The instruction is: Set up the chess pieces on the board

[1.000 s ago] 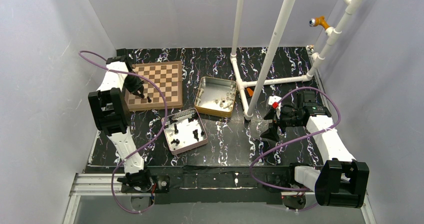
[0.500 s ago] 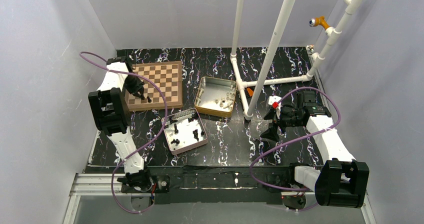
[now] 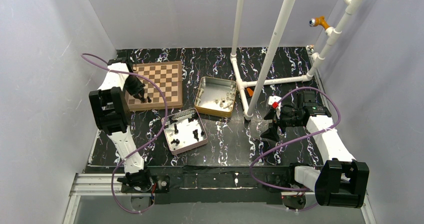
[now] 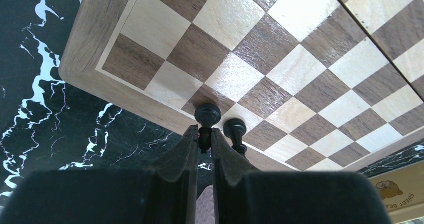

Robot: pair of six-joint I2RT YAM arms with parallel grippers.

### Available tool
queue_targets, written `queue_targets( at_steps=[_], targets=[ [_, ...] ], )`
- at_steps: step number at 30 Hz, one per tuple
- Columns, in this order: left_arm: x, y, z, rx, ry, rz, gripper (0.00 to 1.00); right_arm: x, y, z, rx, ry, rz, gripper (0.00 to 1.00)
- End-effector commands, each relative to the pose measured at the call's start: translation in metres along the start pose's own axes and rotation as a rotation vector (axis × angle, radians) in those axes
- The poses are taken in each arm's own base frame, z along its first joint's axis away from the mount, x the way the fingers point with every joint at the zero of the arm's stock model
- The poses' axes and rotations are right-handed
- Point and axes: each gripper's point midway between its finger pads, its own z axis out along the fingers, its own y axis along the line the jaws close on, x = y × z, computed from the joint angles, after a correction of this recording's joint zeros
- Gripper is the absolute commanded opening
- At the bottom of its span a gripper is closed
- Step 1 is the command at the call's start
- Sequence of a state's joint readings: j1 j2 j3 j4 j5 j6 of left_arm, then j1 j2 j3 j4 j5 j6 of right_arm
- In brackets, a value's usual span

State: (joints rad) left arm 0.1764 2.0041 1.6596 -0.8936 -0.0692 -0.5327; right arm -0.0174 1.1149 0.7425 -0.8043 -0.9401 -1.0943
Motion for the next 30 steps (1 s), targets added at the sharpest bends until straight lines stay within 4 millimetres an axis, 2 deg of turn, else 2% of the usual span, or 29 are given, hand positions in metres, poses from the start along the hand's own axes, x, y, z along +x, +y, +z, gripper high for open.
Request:
queue_targets(
  at_steps=[1,9,21,27,30],
  targets=[
    [0.004,0.005,0.002,-0.022,0.023,0.001,0.04,-0.006,-0.002,-0.001,0.009,-0.011,-0.020,1.00],
    [0.001,0.003,0.003,-0.025,0.021,0.001,0.06,-0.005,-0.002,-0.001,0.010,-0.007,-0.018,1.00],
    [-0.001,0.003,0.004,-0.028,0.017,0.002,0.22,-0.005,-0.004,-0.002,0.012,-0.004,-0.017,1.00],
    [-0.011,0.003,-0.007,-0.027,-0.016,0.007,0.32,-0.005,-0.003,-0.002,0.012,-0.004,-0.016,1.00],
    [-0.019,0.002,-0.018,-0.021,-0.048,0.011,0.32,-0.006,-0.004,-0.002,0.012,-0.004,-0.017,1.00]
  ],
)
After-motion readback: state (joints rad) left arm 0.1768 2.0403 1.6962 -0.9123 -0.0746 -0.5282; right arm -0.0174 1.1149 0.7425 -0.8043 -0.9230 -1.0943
